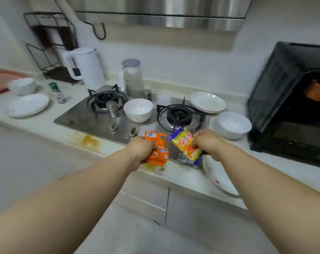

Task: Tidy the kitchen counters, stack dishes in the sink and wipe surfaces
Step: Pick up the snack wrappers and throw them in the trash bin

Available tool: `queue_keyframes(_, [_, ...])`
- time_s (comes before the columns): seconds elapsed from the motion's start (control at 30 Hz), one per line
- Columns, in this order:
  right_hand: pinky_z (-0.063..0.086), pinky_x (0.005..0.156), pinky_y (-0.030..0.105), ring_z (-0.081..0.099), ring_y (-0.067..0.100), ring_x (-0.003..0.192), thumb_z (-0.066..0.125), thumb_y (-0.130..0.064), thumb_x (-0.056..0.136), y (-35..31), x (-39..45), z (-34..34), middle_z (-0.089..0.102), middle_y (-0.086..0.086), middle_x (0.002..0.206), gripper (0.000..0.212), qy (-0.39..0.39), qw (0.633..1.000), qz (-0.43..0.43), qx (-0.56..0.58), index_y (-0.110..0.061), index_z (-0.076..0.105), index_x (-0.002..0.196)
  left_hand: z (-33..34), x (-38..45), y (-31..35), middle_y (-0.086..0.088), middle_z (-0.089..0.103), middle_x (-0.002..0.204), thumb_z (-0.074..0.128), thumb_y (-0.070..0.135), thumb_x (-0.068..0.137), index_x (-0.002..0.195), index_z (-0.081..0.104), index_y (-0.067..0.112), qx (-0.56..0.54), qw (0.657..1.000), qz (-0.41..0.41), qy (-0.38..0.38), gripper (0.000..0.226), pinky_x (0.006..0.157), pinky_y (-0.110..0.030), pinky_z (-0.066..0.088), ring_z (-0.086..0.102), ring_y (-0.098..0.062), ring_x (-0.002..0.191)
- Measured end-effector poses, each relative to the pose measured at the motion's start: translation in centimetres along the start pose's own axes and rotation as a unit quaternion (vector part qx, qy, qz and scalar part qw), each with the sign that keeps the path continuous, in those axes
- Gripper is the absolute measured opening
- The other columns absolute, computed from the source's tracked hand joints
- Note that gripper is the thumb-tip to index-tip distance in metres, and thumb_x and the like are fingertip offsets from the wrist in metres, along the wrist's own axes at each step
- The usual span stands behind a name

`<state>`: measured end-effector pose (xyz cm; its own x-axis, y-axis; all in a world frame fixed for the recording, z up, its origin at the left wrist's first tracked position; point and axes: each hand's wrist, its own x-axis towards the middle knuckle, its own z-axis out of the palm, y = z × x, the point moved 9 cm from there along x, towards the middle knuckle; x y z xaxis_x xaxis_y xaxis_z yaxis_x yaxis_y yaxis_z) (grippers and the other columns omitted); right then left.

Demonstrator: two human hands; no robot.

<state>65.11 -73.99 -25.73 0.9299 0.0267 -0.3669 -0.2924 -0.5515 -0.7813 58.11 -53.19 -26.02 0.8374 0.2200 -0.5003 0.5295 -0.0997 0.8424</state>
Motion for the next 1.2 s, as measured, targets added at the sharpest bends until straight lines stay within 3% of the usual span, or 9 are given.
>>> queue_keyframes(0.2, [0.044, 0.044, 0.022, 0.051, 0.018, 0.054, 0.052, 0.010, 0.084, -11.6, -4.5, 18.2, 0.051, 0.010, 0.067, 0.025, -0.141, 0.986, -0.085, -0.035, -0.011, 0.049, 0.070, -17.7, -5.1, -6.0, -0.014, 0.063, 0.111, 0.055, 0.000, 0.089, 0.124, 0.050, 0.010, -0.095, 0.985, -0.019, 0.141, 0.036, 0.078, -0.037, 0.055, 0.063, -0.027, 0.090])
queue_keyframes(0.3, [0.045, 0.046, 0.022, 0.055, 0.018, 0.055, 0.056, 0.007, 0.083, -17.4, -7.9, 27.2, 0.057, 0.010, 0.074, 0.020, -0.193, 0.971, -0.128, -0.067, -0.011, 0.054, 0.074, -27.3, -8.1, -9.4, -0.014, 0.062, 0.107, 0.053, -0.001, 0.090, 0.123, 0.051, 0.009, -0.134, 0.969, -0.021, 0.206, 0.035, 0.076, -0.038, 0.055, 0.063, -0.028, 0.090])
queue_keyframes(0.4, [0.048, 0.045, 0.023, 0.057, 0.019, 0.057, 0.055, 0.007, 0.084, -21.9, -11.8, 36.8, 0.058, 0.012, 0.077, 0.015, -0.246, 0.952, -0.159, -0.089, -0.007, 0.055, 0.085, -36.7, -11.4, -14.1, -0.016, 0.063, 0.114, 0.055, 0.000, 0.089, 0.123, 0.050, 0.007, -0.160, 0.949, -0.042, 0.267, 0.034, 0.087, -0.042, 0.055, 0.065, -0.031, 0.097])
queue_keyframes(0.5, [0.053, 0.054, 0.031, 0.058, 0.021, 0.061, 0.053, 0.008, 0.086, -25.6, -17.2, 49.0, 0.059, 0.014, 0.084, 0.016, -0.311, 0.931, -0.167, -0.095, -0.007, 0.053, 0.081, -47.9, -15.9, -20.7, -0.018, 0.062, 0.120, 0.054, 0.000, 0.089, 0.130, 0.048, 0.007, -0.188, 0.921, -0.071, 0.334, 0.043, 0.088, -0.045, 0.055, 0.065, -0.032, 0.100])
queue_keyframes(0.67, [0.052, 0.059, 0.031, 0.058, 0.020, 0.064, 0.054, -0.001, 0.091, -28.8, -27.6, 68.2, 0.061, 0.013, 0.085, 0.020, -0.408, 0.883, -0.191, -0.131, -0.015, 0.049, 0.077, -62.5, -24.2, -32.4, -0.016, 0.059, 0.125, 0.061, 0.006, 0.088, 0.133, 0.044, 0.009, -0.232, 0.860, -0.132, 0.435, 0.049, 0.093, -0.046, 0.052, 0.062, -0.033, 0.108])
queue_keyframes(0.83, [0.055, 0.059, 0.034, 0.063, 0.025, 0.070, 0.056, -0.013, 0.092, -28.8, -35.6, 81.3, 0.064, 0.014, 0.094, 0.009, -0.475, 0.835, -0.205, -0.186, -0.016, 0.050, 0.086, -70.5, -30.4, -42.2, -0.014, 0.061, 0.122, 0.064, 0.017, 0.088, 0.131, 0.047, 0.008, -0.284, 0.792, -0.193, 0.505, 0.047, 0.095, -0.045, 0.051, 0.062, -0.031, 0.107])
queue_keyframes(0.97, [0.055, 0.061, 0.036, 0.064, 0.028, 0.068, 0.053, -0.016, 0.093, -27.4, -40.6, 90.4, 0.067, 0.017, 0.097, 0.007, -0.527, 0.784, -0.214, -0.247, -0.011, 0.051, 0.098, -74.1, -33.8, -49.3, -0.014, 0.061, 0.118, 0.063, 0.013, 0.088, 0.124, 0.050, 0.006, -0.341, 0.731, -0.236, 0.541, 0.039, 0.097, -0.047, 0.049, 0.062, -0.032, 0.107])
queue_keyframes(1.1, [0.052, 0.057, 0.032, 0.064, 0.030, 0.075, 0.053, -0.012, 0.091, -25.8, -44.0, 98.5, 0.065, 0.019, 0.098, 0.012, -0.569, 0.734, -0.229, -0.291, -0.015, 0.048, 0.081, -76.8, -35.9, -55.4, -0.015, 0.065, 0.113, 0.062, 0.011, 0.089, 0.120, 0.054, 0.007, -0.368, 0.673, -0.272, 0.581, 0.033, 0.091, -0.042, 0.053, 0.066, -0.030, 0.097])
queue_keyframes(1.2, [0.053, 0.055, 0.030, 0.065, 0.030, 0.084, 0.054, -0.008, 0.087, -24.6, -45.4, 105.2, 0.063, 0.017, 0.102, 0.008, -0.593, 0.709, -0.218, -0.314, -0.014, 0.049, 0.085, -79.4, -36.0, -60.6, -0.015, 0.064, 0.111, 0.057, 0.011, 0.091, 0.121, 0.052, 0.004, -0.378, 0.628, -0.306, 0.607, 0.031, 0.085, -0.037, 0.054, 0.065, -0.030, 0.097])
